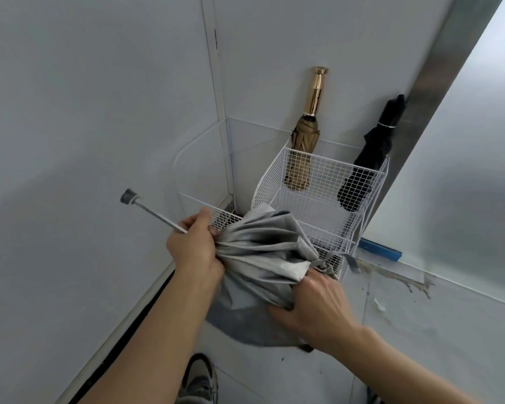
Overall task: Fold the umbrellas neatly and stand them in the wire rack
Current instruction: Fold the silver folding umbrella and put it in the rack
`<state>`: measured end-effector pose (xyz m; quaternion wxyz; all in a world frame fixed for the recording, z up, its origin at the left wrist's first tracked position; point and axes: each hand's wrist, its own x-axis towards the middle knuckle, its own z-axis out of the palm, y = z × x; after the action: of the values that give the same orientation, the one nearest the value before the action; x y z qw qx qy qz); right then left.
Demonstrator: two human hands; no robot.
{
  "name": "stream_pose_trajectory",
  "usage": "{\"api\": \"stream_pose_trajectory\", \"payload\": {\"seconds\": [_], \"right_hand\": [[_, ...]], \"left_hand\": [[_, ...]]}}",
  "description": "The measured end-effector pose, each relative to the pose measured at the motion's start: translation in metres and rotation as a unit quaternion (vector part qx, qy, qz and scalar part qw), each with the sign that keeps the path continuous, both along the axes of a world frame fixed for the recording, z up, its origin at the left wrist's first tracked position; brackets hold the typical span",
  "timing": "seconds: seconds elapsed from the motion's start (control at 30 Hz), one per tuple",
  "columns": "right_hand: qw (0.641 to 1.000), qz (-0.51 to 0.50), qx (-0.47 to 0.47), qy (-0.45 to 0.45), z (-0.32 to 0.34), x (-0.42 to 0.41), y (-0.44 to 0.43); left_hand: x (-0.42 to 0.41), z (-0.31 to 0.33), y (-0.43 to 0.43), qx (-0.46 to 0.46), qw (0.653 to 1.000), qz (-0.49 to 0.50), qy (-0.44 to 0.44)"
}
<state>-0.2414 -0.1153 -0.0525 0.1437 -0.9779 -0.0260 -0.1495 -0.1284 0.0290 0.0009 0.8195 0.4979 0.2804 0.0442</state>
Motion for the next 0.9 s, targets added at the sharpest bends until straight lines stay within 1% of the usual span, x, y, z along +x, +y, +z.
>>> {"api": "stream_pose_trajectory", "payload": {"seconds": [0.03,0.07,0.1,0.13,0.17,0.2,0.27,0.33,0.4,0.53,0.67,0.7,0.8,0.9], "right_hand": [[0.998,0.019,0.039,0.035,0.002,-0.001,0.0],[0.99,0.029,0.098,0.097,0.005,-0.002,-0.003],[0.98,0.033,0.156,0.121,0.007,-0.003,-0.007],[0.972,0.021,0.214,0.096,0.009,-0.002,-0.013],[0.964,-0.007,0.263,0.044,0.011,-0.001,-0.019],[0.959,-0.049,0.28,-0.004,0.012,0.002,-0.027],[0.957,-0.116,0.26,-0.052,0.014,0.009,-0.039],[0.963,-0.14,0.223,-0.056,0.012,0.012,-0.046],[0.967,-0.135,0.21,-0.057,0.01,0.014,-0.048],[0.962,-0.141,0.193,-0.133,0.009,0.016,-0.048],[0.979,-0.109,0.141,-0.102,0.006,0.02,-0.049],[0.981,-0.085,0.147,-0.096,0.004,0.02,-0.05],[0.97,-0.019,0.229,-0.079,0.004,0.017,-0.052],[0.962,-0.037,0.25,-0.105,0.01,0.014,-0.049]], "left_hand": [[0.004,0.0,0.003,0.003,1.0,0.01,-0.003],[0.007,0.0,0.006,0.012,1.0,0.018,-0.009],[0.009,-0.001,0.009,0.022,0.999,0.025,-0.016],[0.01,-0.001,0.012,0.031,0.999,0.031,-0.021],[0.011,-0.001,0.016,0.039,0.998,0.036,-0.024],[0.012,-0.001,0.021,0.044,0.998,0.043,-0.025],[0.015,-0.001,0.029,0.04,0.997,0.058,-0.019],[0.018,-0.002,0.035,0.024,0.997,0.069,-0.006],[0.019,-0.003,0.036,0.013,0.997,0.069,0.007],[0.02,-0.003,0.034,0.014,0.998,0.065,0.013],[0.019,-0.004,0.03,0.023,0.999,0.048,0.01],[0.018,-0.004,0.029,0.026,0.999,0.045,0.008],[0.018,-0.004,0.028,0.047,0.997,0.057,-0.014],[0.021,-0.005,0.033,0.1,0.989,0.097,-0.059]]}}
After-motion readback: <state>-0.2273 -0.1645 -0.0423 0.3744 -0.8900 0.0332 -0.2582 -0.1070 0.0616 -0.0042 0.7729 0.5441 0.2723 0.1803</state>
